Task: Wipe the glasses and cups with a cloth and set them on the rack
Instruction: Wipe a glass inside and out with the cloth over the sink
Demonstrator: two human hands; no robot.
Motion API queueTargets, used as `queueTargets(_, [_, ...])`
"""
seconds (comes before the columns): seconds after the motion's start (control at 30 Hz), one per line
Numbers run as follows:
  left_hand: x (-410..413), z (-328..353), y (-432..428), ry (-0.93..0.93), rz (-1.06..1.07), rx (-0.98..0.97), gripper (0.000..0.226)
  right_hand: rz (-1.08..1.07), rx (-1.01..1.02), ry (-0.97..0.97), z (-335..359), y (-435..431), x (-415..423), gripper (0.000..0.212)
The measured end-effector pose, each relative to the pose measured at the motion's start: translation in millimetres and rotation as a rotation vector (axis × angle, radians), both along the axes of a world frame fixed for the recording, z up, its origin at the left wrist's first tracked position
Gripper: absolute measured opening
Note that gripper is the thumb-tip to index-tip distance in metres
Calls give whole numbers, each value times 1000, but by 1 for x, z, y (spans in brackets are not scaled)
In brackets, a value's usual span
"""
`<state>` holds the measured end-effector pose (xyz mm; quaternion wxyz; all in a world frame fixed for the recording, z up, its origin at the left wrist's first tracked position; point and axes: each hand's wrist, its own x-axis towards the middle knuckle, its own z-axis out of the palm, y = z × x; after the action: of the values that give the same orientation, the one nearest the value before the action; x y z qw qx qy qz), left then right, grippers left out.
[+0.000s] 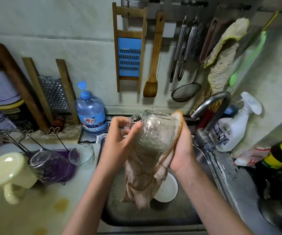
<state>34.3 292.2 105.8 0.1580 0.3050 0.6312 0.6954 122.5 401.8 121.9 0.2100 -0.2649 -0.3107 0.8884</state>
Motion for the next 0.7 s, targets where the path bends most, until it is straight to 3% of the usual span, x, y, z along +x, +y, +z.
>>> queueTargets(0.13, [9, -9, 6, 270, 257, -141, 7, -111, 43, -108, 1, -5, -6, 64])
queueTargets(0.17, [16, -8, 7, 298, 268, -138, 10, -152, 39, -112, 3, -6, -8, 58])
queueTargets(0.3, [43, 6, 10, 29, 56, -63, 47, -299, 114, -226, 5, -5, -15, 47])
queueTargets(0.4, [51, 11, 16, 7, -17, -100, 55, -349, 259, -178, 2, -7, -14, 35])
queueTargets(0.47, [49, 12, 20, -155, -28, -70, 64, -403, 405, -146, 1, -9, -11, 24])
queueTargets(0.6, [36, 16, 17, -415, -102, -4, 65, -554, 644, -157, -6, -11, -9, 33])
queueTargets(0.7, [29, 12, 14, -426, -146, -15, 67, -513, 714, -165, -9, -3, -7, 37])
